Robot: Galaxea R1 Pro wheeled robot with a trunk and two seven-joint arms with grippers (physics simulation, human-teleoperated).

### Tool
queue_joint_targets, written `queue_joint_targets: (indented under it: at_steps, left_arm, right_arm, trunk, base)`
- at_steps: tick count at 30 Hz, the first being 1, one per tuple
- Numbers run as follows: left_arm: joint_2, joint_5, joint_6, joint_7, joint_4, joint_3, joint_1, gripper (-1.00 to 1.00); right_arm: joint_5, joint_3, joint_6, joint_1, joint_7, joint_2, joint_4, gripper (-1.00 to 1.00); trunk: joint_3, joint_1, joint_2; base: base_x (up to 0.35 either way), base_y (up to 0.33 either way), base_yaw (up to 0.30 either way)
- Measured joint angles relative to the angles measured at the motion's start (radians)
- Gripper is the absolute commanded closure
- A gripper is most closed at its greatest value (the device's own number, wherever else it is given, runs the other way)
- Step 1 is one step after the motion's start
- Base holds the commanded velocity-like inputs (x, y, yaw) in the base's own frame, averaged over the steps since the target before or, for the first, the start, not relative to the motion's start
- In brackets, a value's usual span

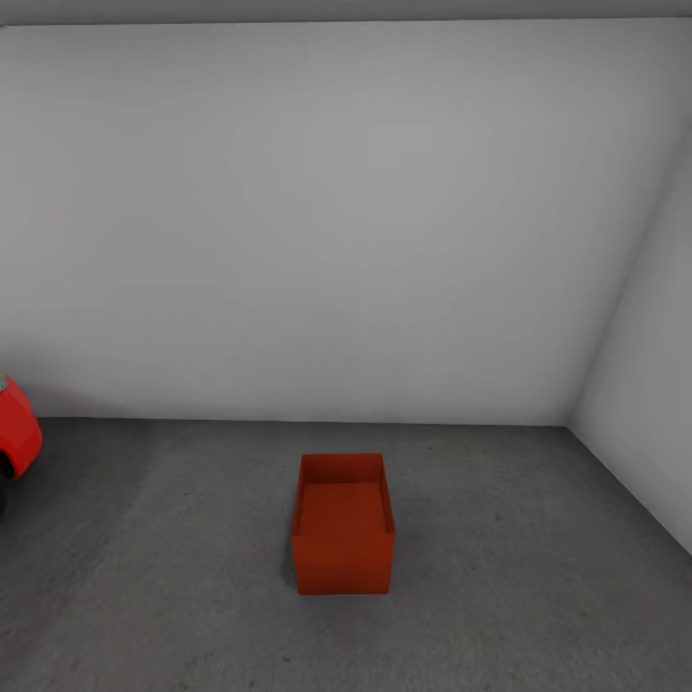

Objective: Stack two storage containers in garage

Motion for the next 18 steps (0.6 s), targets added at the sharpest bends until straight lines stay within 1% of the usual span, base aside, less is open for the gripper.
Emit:
queue_joint_targets:
  at_steps: [18]
  left_arm:
    - [0.000,0.000,0.000,0.000,0.000,0.000,0.000,-1.00]
  right_arm:
    - [-0.001,-0.001,-0.001,0.000,0.000,0.000,0.000,-1.00]
  trunk:
    - [0.026,0.000,0.000]
  base:
    - [0.000,0.000,0.087]
